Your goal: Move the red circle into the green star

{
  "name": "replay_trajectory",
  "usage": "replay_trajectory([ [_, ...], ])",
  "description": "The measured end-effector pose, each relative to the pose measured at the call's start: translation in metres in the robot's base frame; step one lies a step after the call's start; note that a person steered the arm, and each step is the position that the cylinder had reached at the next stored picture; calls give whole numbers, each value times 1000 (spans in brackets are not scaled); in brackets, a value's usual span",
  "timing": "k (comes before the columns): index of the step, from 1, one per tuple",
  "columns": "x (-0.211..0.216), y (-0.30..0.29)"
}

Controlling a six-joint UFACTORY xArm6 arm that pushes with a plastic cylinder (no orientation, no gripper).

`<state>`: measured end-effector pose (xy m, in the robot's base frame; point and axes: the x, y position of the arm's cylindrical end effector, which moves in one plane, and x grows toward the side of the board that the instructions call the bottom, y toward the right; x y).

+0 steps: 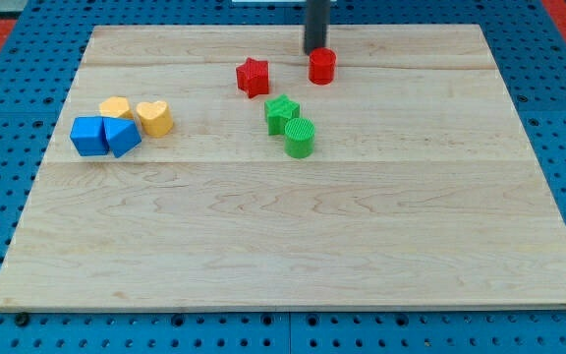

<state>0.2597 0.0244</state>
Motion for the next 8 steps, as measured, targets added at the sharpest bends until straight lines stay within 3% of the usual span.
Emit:
replay_trajectory([
  [1,38,1],
  [3,-9,37],
  [4,31,51],
  [5,59,45],
  [8,49,5],
])
